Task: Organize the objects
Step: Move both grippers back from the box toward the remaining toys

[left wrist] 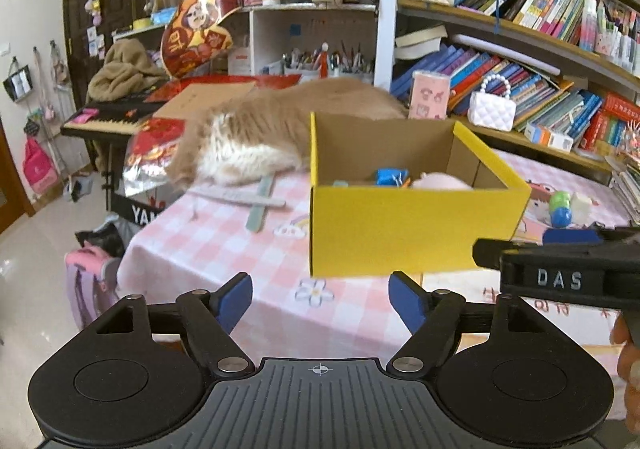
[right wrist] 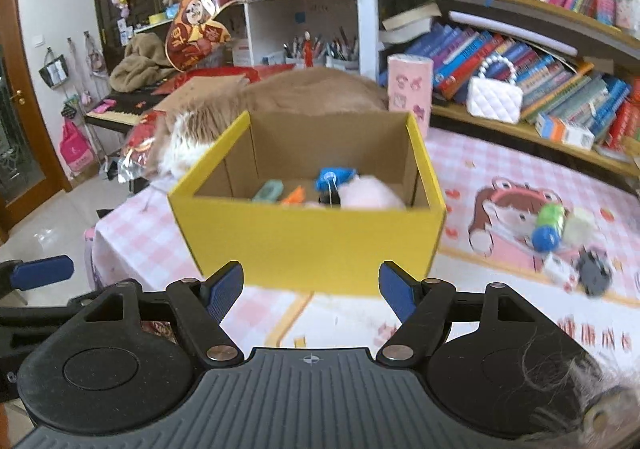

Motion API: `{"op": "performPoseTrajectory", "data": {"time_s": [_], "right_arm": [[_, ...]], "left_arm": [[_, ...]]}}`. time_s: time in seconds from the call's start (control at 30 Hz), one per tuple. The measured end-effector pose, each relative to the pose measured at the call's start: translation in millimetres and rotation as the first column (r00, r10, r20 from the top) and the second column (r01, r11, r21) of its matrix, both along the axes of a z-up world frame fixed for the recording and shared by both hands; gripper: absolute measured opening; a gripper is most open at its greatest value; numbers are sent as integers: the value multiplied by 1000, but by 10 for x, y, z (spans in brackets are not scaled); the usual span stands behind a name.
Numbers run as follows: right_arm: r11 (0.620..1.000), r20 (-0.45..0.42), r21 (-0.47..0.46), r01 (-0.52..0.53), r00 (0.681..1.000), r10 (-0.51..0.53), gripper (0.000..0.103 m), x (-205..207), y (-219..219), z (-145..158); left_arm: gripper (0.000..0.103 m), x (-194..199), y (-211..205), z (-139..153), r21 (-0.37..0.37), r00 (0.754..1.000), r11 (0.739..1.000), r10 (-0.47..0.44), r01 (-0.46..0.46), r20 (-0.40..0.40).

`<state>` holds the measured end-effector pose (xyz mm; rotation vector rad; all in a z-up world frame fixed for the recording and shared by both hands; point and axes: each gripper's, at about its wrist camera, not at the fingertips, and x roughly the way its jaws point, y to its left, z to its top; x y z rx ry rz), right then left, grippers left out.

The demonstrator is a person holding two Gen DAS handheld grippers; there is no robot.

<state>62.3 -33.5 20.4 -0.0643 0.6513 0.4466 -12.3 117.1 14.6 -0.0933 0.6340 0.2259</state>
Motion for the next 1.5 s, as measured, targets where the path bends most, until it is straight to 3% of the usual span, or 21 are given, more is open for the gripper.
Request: {"op": "performPoseTrajectory", "data": {"time_s": [0.43, 0.8, 1.3, 1.5], "right_arm": [[994, -99, -30, 107, 989, -109, 73, -441, -220, -321], [974, -135, -54, 222, 964, -227, 73, -591, -602, -405], [889, -146, -46, 455, 878, -457, 73, -555, -1442, -419], [856, -144, -51, 515, 844, -517, 73, -391, -1816, -395]], "left_arm": [[81, -249, -96, -135, -5, 998, 999, -37, 36, -55], [81, -131, -434, -298, -57, 980, 986, -165, 159, -112], [81, 319, -1273, -326, -38, 906, 916, -402, 400, -136], [81, 590, -1627, -281, -41, 880, 889, -458, 457, -126]]}}
